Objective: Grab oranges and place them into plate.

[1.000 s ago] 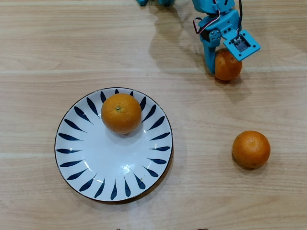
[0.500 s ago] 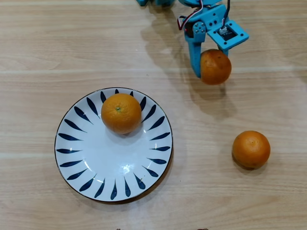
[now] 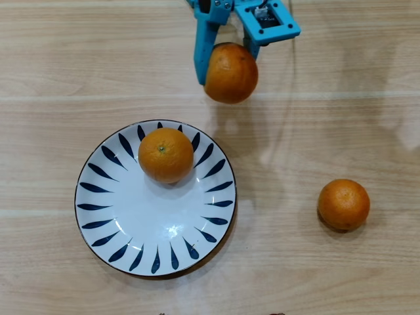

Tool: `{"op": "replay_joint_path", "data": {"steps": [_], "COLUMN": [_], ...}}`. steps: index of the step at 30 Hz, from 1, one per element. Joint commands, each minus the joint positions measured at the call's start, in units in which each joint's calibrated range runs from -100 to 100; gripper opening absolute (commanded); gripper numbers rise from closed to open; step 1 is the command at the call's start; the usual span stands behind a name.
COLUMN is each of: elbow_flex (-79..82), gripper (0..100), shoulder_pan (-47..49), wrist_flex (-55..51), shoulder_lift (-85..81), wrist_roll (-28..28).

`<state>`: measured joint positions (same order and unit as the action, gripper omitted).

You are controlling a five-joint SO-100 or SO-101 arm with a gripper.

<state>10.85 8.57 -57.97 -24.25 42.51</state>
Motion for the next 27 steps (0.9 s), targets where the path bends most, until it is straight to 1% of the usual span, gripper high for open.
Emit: {"op": "replay_joint_path", "data": {"steps": [1,8,15,21,27], "elbow_flex": [-18.04,-37.51,-51.36,-55.53,-55.71], "gripper": [19,19,19,19,20], "shoulder_pan": [-5.18,-11.39,-18.09,-23.17,-24.29], "wrist_flex": [-2.50,-1.38,9.54,10.22,10.48], "shoulder_lift": [9.71,29.41,48.51,57.81,60.68], "wrist_roll": [-2.11,-3.94,-5.56,-5.56,-5.45]}}
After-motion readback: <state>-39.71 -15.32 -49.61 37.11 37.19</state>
